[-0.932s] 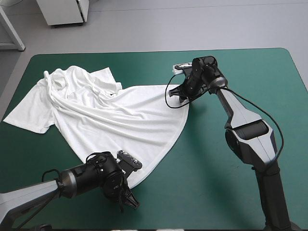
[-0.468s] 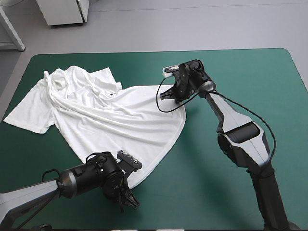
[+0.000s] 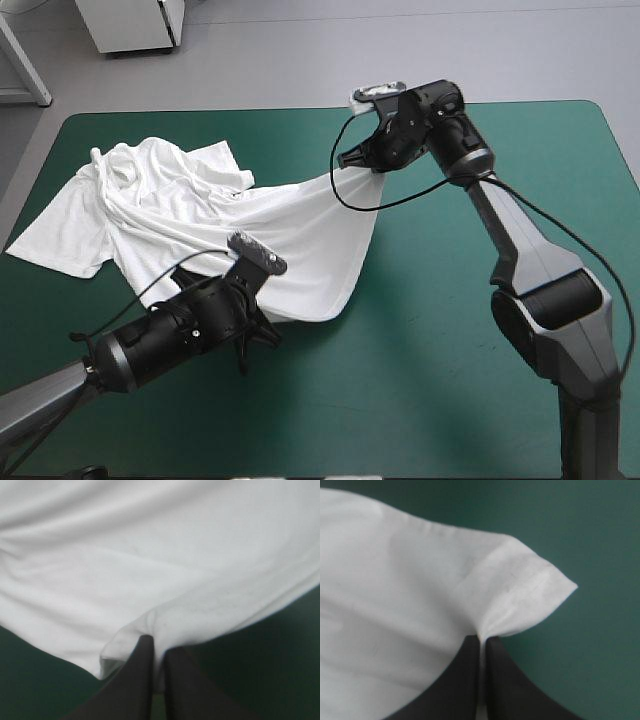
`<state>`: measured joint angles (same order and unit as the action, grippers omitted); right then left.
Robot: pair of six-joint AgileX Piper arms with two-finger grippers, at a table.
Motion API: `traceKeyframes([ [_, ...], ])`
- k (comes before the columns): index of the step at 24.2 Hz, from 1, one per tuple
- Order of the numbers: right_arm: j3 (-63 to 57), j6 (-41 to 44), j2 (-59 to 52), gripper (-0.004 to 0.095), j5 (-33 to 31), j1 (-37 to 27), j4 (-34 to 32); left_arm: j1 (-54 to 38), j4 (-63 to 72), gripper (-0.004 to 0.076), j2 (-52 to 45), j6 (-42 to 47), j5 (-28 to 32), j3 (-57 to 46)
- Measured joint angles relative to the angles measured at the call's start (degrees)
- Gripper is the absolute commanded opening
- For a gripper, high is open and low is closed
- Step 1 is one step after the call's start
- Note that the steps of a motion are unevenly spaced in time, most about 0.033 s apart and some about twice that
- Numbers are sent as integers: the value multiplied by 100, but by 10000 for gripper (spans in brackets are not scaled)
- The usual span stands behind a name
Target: Fold the cloth
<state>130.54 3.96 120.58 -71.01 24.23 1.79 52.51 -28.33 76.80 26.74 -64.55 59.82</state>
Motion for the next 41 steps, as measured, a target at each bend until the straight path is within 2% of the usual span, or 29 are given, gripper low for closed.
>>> traceKeyframes([
  [7, 0, -68, -1428, -19, -51, 0, 0, -220, -866, -9, -37, -548, -542, 1797],
  [12, 0, -124, -2354, -19, -39, 0, 0, -237, -1367, -9, -37, -1058, -681, 3271],
  [14, 0, -163, -2821, -19, 198, 0, 0, -237, -1579, -9, -37, -1435, -719, 4212],
  [17, 6, -468, -3487, -19, 1046, 0, 0, -237, -2002, -9, 40, -2260, -518, 5811],
  [22, 37, -1100, -4124, -19, 1715, -11, -209, -237, -2297, -9, 519, -2538, 177, 7815],
  [26, 271, -1521, -4407, -18, 2617, -11, -264, -237, -1753, -9, 665, -2620, 1201, 8407],
  [30, 1199, -1753, -4478, -18, 3040, -11, -264, -237, -1478, -9, 667, -2674, 2461, 8452],
  [33, 1507, -1767, -4528, -18, 3181, -11, -264, -237, -1320, -9, 679, -2674, 3025, 8524],
  [37, 1652, -1767, -4568, -18, 3225, -11, -284, -237, -1157, -9, 679, -2674, 3335, 8698],
  [41, 1677, -1651, -4414, -19, 3066, -11, -475, -237, -1320, -9, 712, -2674, 3045, 8764],
])
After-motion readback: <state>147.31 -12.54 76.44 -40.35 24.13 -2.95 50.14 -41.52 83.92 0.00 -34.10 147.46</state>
